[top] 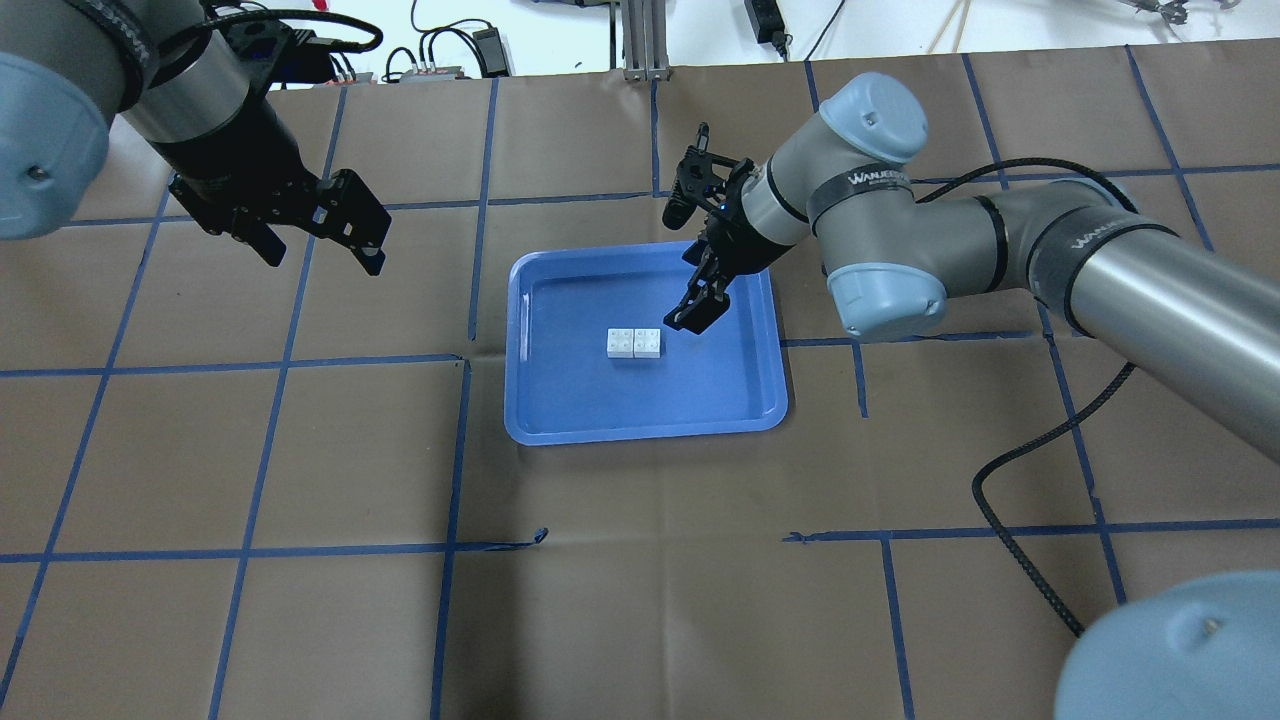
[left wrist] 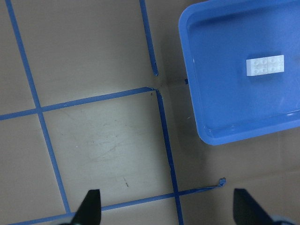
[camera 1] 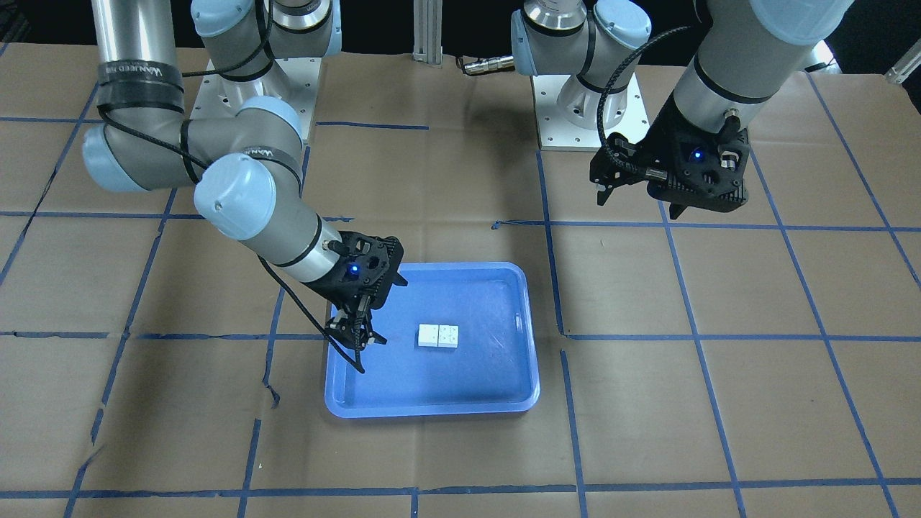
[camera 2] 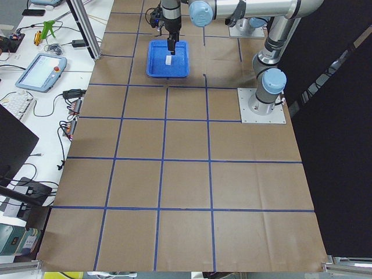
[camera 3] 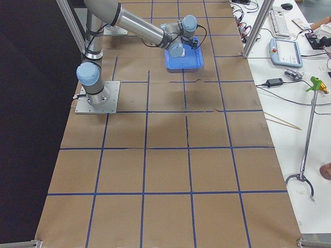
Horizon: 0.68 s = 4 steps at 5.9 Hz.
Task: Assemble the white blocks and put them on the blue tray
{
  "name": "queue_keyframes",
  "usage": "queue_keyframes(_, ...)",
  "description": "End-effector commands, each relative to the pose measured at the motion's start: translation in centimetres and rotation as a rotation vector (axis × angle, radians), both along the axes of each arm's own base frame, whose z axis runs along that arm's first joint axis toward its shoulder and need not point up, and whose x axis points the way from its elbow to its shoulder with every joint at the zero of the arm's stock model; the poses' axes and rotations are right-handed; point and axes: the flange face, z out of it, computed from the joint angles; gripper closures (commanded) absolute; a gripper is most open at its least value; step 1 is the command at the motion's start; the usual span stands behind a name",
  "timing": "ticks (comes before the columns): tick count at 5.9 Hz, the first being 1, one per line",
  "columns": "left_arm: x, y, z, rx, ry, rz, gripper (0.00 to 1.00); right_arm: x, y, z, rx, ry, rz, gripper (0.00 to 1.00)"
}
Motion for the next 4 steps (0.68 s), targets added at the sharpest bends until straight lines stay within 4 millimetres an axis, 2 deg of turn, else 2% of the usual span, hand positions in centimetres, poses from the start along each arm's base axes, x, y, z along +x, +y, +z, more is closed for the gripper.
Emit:
queue_keyframes(1,0.0,0.0,-0.1,0.002,0.0,-0.001,0.01,-6.3,0.2,4.1,0.082,0.112,-0.275,0.0)
queue_keyframes(2,0.0,0.0,-0.1,0.002,0.0,0.001,0.01,-9.7,1.3,6.8,0.117,0.167,-0.427,0.0)
queue_keyframes(3,0.0,0.0,-0.1,0.002,0.0,-0.001,0.01,-12.1,1.7,9.0,0.105,0.233,-0.634,0.0)
queue_keyframes(4,-0.1,0.1,-0.2,0.005,0.0,-0.002,0.01,-13.0,2.5,10.6,0.099,0.266,-0.825,0.0)
